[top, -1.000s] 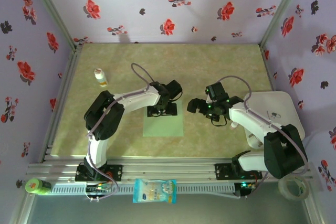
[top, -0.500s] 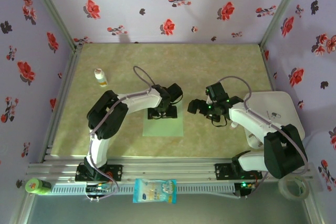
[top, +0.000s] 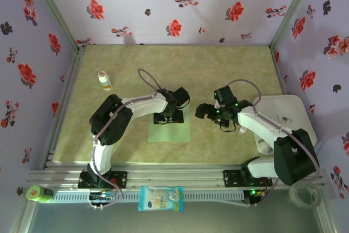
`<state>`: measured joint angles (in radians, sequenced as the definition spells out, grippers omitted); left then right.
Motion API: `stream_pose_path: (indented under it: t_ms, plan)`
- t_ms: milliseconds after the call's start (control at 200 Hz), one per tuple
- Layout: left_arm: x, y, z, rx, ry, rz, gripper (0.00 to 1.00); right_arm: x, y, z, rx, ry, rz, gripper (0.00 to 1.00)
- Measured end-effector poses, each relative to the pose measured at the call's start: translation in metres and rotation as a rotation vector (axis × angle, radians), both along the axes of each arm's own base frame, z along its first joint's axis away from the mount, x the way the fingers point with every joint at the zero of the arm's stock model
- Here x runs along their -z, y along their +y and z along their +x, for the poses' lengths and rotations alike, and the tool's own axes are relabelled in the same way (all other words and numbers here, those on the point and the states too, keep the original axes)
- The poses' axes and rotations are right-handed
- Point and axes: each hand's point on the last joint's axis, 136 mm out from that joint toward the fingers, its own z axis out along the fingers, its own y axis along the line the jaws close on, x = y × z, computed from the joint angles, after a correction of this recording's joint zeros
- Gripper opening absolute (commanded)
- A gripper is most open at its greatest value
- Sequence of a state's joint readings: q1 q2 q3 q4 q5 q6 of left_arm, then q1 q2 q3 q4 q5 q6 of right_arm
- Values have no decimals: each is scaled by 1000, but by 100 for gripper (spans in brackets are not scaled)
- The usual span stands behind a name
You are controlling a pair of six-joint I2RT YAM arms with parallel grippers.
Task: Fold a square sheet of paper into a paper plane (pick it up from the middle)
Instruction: First fold the square sheet of paper in half at the center of the table.
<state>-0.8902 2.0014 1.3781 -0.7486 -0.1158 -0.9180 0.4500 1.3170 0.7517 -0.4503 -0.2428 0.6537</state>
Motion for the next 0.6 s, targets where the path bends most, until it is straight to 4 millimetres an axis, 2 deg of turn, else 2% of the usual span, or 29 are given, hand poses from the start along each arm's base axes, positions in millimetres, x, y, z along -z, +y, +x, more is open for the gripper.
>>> stream_pose_path:
  t_ms: [235,395,495,600]
  plan:
    - [0,0,0,3,0,1,80,0,0,0,0,2,-1,99]
    - [-1,0,1,10,-7,3,69,0,-1,1,3,-3,-5,99]
    - [-1,-1,1,17,-11,2,58,-4,-3,2,9,-22,-9,99]
    - [-2,-1,3,20,-19,3,55,-11,-5,5,21,-57,-14,99]
